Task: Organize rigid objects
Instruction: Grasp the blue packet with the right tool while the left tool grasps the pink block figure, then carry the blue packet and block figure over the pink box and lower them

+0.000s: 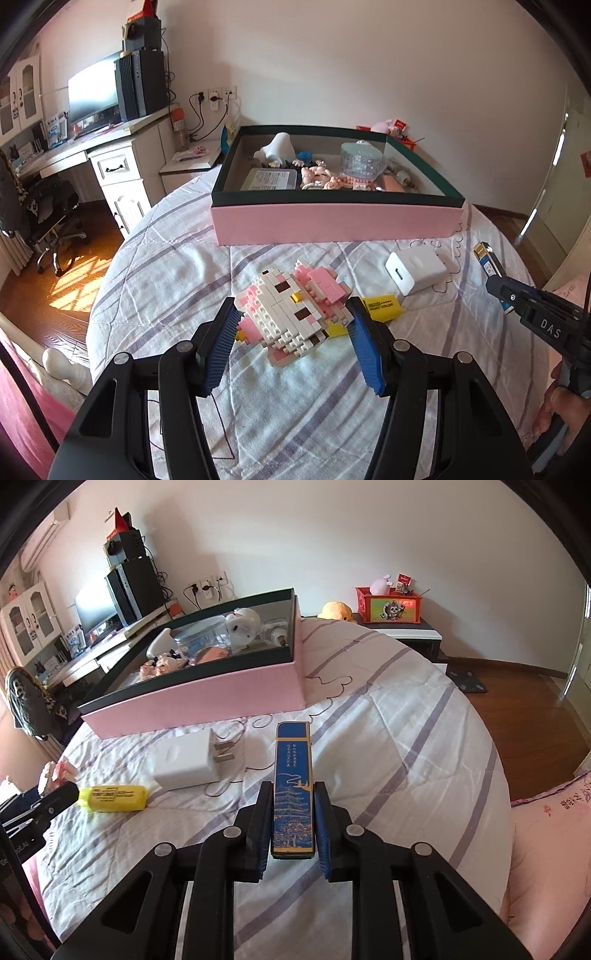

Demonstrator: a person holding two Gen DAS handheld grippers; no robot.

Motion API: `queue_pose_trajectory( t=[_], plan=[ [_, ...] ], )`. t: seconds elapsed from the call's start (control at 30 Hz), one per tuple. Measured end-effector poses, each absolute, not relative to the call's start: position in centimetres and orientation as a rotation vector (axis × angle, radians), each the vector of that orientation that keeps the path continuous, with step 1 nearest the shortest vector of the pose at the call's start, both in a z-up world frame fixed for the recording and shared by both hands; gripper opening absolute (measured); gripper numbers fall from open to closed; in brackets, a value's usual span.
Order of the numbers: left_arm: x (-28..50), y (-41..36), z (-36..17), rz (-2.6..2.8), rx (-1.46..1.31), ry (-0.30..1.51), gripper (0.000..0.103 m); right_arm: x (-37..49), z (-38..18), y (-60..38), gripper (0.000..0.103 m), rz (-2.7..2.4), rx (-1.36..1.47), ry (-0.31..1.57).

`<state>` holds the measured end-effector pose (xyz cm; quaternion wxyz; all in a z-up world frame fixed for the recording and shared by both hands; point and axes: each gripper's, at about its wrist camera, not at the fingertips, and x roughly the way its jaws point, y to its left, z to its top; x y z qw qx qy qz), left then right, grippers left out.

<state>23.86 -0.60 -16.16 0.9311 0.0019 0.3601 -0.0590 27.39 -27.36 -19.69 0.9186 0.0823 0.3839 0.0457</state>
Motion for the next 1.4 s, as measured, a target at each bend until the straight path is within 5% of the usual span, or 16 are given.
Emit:
queue_pose_trajectory(
  t=[0.63, 1.4],
  plan=[
    [13.8, -2.4, -5.2, -0.136, -0.003, 0.382, 0.060, 16.3, -7.2, -19.5, 0.021, 0.248, 0.072, 0.357],
    [12.8, -3.1, -3.5, -0.117, 0.035, 0.309, 0.060, 14.0, -4.6, -18.3, 0.021, 0.226, 0.018, 0.291]
  ],
)
